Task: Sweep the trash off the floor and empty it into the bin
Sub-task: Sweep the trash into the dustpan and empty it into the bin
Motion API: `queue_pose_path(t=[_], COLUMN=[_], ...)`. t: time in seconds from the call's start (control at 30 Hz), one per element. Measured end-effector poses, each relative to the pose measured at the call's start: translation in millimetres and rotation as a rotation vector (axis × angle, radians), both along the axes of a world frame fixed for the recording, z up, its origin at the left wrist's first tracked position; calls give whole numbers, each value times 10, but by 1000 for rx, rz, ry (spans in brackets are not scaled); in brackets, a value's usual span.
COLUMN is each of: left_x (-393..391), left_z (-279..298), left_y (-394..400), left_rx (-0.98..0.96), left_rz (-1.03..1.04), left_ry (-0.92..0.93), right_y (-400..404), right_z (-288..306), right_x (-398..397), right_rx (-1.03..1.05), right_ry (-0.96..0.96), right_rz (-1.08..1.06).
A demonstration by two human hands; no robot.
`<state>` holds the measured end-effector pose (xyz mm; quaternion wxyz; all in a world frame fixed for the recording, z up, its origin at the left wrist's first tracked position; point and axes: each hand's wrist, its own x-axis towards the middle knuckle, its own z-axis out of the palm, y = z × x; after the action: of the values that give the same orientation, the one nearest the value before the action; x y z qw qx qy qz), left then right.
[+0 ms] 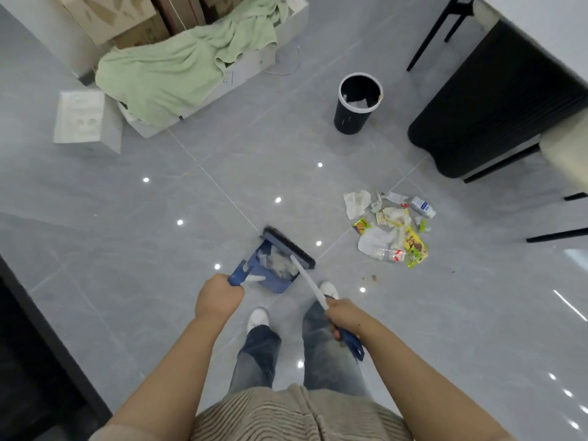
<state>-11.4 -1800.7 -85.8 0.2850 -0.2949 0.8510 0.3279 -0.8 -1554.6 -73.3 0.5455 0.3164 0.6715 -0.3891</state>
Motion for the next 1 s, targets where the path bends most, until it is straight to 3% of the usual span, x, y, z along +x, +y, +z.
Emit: queue_pose_path(t=[0.1,0.23,0.33,0.47,0.67,0.73,0.93,1.0], left_x=[19,102,223,363,308,276,277,266], left_z=[0,10,-3,-53,-95,-93,-78,-80], left_y=[-87,-221,-296,-372,-355,-348,-336,-332], left_rx=[18,14,0,-31,-38,-30,-26,-20], left_rz=[13,68,87,56,40,40,40,42], left_ry=[1,17,4,-34,-41,-45,-40,-35], right_y=[257,484,420,180,-214,-190,433,602], right_z=[272,496,358,-44,-172,-73,364,458], right_x=[-212,-567,-841,-871,-288,-209,-536,-624], right_rx=[-28,4,76,142,118,58,12,14], right_ry=[-11,32,107,190,37,20,-1,-7], right_rz=[-195,-167,-5,401,828,729,154,98])
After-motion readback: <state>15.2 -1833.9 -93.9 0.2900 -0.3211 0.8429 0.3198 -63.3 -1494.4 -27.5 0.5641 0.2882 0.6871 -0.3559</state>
